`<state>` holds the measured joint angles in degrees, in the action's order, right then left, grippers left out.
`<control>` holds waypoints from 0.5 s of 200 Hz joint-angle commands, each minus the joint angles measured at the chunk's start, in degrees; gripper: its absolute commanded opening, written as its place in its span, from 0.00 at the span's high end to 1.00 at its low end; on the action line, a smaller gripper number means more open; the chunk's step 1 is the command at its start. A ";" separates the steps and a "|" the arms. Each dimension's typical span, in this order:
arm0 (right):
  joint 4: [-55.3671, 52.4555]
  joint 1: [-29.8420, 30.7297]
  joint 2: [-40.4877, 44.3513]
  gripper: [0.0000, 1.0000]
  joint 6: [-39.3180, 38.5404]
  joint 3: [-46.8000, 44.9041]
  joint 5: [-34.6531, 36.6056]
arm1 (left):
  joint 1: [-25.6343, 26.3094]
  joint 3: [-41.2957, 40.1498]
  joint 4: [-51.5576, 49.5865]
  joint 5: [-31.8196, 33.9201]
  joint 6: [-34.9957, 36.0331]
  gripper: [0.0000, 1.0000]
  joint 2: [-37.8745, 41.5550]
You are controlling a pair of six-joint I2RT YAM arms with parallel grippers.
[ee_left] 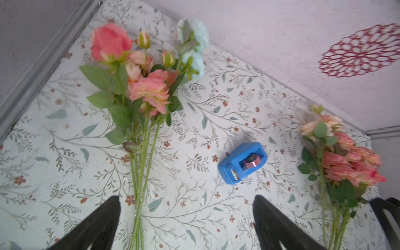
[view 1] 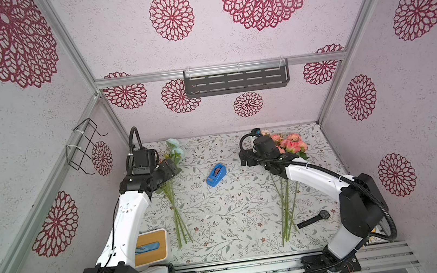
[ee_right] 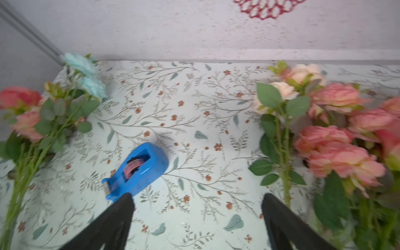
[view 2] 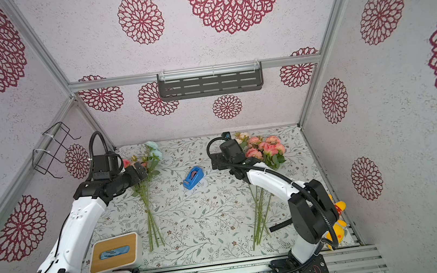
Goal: Wrap bouquets with tape
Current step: Place the wrapped bouquet at the center of the board.
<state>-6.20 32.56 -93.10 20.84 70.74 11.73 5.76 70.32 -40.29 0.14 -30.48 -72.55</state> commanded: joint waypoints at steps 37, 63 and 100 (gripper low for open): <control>-13.76 -2.48 7.62 0.01 3.54 -0.67 12.43 | 11.57 1.16 12.87 -5.48 1.48 0.02 -1.80; -19.47 -5.35 6.92 0.01 7.37 -1.86 9.64 | 15.52 2.16 15.49 -7.00 0.72 0.02 -5.81; -16.39 -11.45 10.31 0.01 13.01 -10.26 3.18 | 19.84 3.96 18.27 -11.24 0.06 0.02 -12.23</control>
<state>-20.49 24.80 -86.17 28.34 64.25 18.87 23.42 72.44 -25.76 -7.42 -30.52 -81.71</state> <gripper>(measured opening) 0.988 0.977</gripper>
